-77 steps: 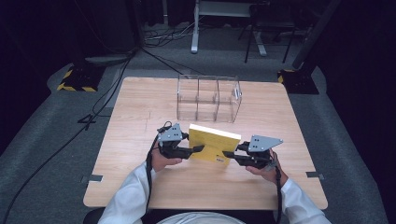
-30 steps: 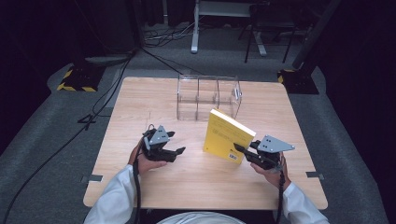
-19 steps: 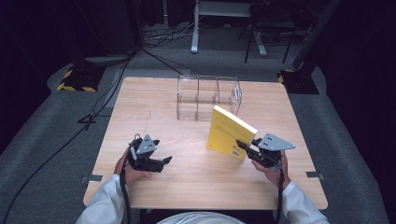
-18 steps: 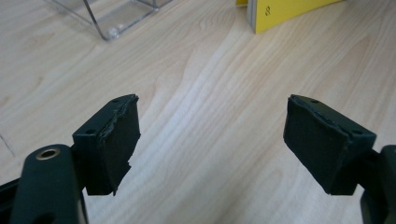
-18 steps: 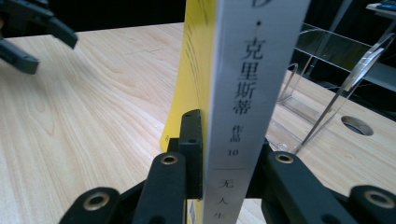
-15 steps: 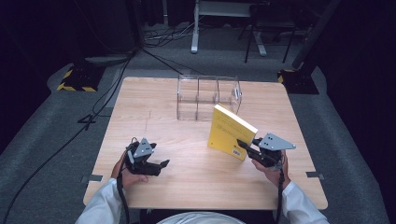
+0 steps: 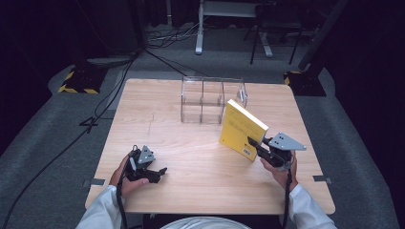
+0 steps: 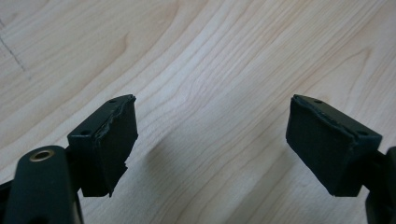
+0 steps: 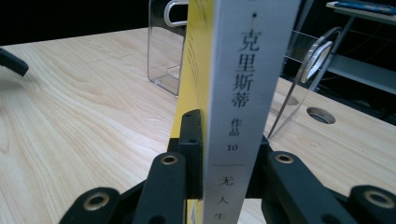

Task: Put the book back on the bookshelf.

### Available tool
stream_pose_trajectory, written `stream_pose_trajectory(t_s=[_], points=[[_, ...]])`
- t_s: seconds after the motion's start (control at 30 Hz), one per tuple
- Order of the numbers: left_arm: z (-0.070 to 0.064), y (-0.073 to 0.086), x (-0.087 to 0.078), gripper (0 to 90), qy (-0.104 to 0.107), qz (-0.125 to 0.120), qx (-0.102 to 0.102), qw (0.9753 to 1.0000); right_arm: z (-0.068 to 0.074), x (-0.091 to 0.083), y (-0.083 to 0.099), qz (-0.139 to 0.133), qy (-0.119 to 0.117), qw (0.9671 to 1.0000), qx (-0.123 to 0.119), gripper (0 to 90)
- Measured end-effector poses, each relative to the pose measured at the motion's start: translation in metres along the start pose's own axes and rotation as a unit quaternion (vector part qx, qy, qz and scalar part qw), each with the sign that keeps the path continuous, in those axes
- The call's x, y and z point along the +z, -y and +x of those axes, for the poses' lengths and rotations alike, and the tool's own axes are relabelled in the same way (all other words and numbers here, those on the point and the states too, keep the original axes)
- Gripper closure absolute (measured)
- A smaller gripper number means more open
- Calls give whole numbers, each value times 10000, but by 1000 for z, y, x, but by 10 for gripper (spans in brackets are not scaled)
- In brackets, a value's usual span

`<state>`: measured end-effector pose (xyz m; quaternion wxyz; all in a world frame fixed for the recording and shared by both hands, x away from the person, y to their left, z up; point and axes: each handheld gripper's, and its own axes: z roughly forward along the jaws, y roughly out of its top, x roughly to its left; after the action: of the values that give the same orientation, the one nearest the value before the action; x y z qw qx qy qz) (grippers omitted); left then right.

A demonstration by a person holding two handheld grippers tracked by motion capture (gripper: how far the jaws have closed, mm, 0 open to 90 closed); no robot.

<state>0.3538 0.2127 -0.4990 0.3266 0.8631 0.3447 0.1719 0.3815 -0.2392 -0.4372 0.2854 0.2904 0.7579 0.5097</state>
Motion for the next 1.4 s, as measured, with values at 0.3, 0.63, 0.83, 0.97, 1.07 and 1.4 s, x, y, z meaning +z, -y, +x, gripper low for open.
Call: stream_pose_trajectory(t_s=[0.3,0.63,0.83,0.97,1.07,1.4], points=[[5,4,5,163,190,-49,-468,9987,-6,9,-2,-72,24,9999,124,763],[3,1,7,154,109,-42,-510,9986,-11,16,-6,-83,180,9997,133,764],[3,1,7,154,105,-40,-520,9986,-14,15,-8,-137,272,9994,143,765],[2,0,8,154,173,-50,-446,9988,-19,12,-11,-186,247,9991,274,765],[2,0,8,154,178,-57,-449,9988,-19,12,-13,-200,303,9990,279,765],[2,0,8,154,178,-57,-437,9989,-26,5,-23,-377,490,9973,408,765]])
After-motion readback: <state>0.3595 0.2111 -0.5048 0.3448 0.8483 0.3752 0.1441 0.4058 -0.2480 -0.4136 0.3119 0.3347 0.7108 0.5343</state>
